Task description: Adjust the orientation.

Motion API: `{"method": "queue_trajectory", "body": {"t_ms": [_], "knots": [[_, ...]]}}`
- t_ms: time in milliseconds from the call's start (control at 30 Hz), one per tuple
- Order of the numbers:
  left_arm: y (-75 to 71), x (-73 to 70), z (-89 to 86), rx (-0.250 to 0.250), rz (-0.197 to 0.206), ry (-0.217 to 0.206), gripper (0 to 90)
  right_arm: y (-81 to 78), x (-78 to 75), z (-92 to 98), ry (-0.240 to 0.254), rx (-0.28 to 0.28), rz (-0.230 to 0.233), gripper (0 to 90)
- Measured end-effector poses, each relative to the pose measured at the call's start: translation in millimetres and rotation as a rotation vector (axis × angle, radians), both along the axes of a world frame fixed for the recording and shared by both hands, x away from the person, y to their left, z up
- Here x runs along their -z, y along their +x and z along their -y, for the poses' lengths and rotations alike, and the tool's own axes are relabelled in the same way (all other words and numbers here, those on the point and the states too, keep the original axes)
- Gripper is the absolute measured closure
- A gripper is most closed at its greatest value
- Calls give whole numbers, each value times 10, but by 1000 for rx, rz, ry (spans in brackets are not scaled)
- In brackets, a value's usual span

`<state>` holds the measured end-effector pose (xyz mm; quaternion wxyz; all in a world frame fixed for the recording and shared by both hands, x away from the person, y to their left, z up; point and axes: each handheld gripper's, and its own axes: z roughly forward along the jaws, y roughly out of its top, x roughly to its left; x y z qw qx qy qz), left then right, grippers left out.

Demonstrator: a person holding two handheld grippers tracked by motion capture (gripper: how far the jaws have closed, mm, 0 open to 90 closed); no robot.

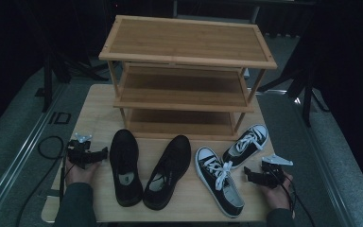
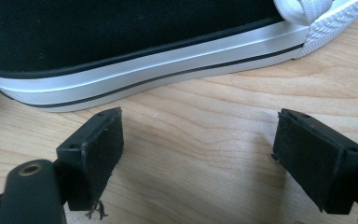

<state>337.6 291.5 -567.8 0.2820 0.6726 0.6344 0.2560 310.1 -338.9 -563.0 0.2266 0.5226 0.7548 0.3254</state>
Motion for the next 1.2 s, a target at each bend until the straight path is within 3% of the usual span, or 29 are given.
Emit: {"method": "queue_trajectory", "body": {"t_ms": [133, 433, 900, 1067, 1100, 1200], "knots": [[-11, -3, -9, -9, 7, 0, 102, 0, 0, 0, 0, 0, 0, 159], [-38, -28, -51, -13, 22, 1, 298, 0, 0, 0, 0, 0, 0, 159], [-49, -25, -63, -26, 31, 0, 308, 1, 0, 0, 0, -1, 0, 159], [-63, -50, -60, -19, 19, 3, 406, 2, 0, 0, 0, -1, 0, 159], [-70, -73, -56, -3, 7, -4, 481, 2, 0, 0, 0, -1, 0, 159], [-71, -101, -40, 18, -3, -4, 518, 2, 0, 0, 0, -1, 0, 159]]}}
